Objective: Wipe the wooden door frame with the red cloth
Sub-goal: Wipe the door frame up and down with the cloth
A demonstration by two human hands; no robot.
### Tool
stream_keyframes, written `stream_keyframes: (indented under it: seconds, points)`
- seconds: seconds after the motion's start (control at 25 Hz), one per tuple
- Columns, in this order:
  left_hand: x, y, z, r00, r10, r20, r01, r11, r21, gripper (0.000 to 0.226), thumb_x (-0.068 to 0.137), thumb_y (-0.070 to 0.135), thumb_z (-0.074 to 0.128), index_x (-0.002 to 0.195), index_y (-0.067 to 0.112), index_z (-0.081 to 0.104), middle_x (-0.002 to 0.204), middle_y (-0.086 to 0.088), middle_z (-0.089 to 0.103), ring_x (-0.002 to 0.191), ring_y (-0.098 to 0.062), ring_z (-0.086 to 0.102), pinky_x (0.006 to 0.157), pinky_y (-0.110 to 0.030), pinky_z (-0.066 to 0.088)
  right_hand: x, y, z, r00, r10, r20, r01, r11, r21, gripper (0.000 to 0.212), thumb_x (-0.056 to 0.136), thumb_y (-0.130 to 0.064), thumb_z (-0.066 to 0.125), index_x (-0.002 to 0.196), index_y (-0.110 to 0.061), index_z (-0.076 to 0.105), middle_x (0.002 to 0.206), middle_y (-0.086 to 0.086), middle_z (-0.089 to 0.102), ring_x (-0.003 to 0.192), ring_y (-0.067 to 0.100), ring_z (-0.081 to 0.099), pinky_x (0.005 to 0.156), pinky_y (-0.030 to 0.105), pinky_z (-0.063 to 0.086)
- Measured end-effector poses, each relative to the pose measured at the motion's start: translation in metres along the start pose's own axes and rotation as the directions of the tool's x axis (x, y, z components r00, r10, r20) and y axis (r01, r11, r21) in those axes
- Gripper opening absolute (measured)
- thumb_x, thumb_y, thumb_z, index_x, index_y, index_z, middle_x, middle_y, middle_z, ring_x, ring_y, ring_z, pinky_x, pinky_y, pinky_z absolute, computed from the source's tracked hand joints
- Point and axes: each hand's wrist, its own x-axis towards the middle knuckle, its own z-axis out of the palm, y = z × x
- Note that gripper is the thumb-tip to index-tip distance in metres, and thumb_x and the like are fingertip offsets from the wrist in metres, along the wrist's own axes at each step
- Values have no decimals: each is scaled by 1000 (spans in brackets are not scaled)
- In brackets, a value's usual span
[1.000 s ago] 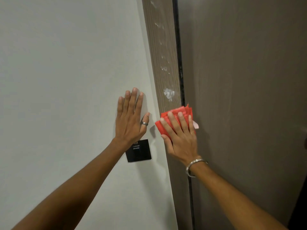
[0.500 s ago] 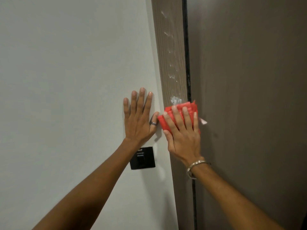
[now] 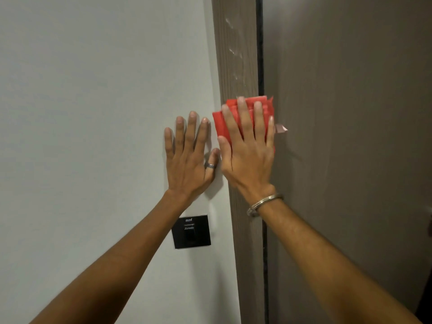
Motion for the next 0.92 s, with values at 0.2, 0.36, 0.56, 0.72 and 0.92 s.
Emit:
stream_keyframes:
  seconds: [0.2, 0.36, 0.56, 0.72, 0.92]
  points:
    - [5, -1, -6, 1000, -22, 4, 22, 1000, 0, 77, 103, 57, 36, 165, 16, 16, 174, -14, 13, 161, -37, 9, 129, -56, 5, -82, 1, -12, 992, -22, 121, 21, 1000, 6, 61, 109, -47, 33, 164, -27, 19, 173, 7, 21, 162, 36, 15, 124, 68, 25]
    - [45, -5, -16, 1000, -9, -10, 9, 1000, 3, 76, 104, 54, 32, 165, 15, 12, 174, -15, 10, 161, -38, 7, 129, -60, 9, -12, -4, -10, 1000, -2, 31, 1, 1000, 32, 61, 107, -46, 39, 164, -26, 29, 173, 6, 26, 162, 34, 18, 126, 65, 24]
    - [100, -10, -23, 994, -86, -72, 86, 996, 0, 75, 105, 57, 26, 165, 15, 11, 175, -14, 8, 162, -37, 4, 130, -58, 5, 63, 3, -12, 998, -69, -14, 69, 997, 22, 63, 108, -49, 36, 166, -26, 24, 176, 5, 19, 164, 32, 11, 130, 60, 16]
    - [83, -17, -16, 994, -45, -100, 48, 999, 26, 75, 105, 54, 28, 166, 16, 6, 175, -11, 2, 162, -33, 0, 131, -58, 8, -25, 0, -10, 997, -25, 72, 24, 1000, 20, 66, 108, -49, 34, 167, -31, 12, 177, 2, 10, 165, 30, 3, 129, 64, 19]
    - [98, -8, -17, 993, -51, -109, 55, 998, 36, 78, 103, 54, 28, 165, 11, 7, 175, -16, 5, 161, -37, 4, 130, -60, 8, 60, 3, -19, 994, -104, 39, 100, 990, 95, 63, 106, -47, 38, 165, -30, 26, 175, 2, 21, 164, 31, 10, 131, 60, 17]
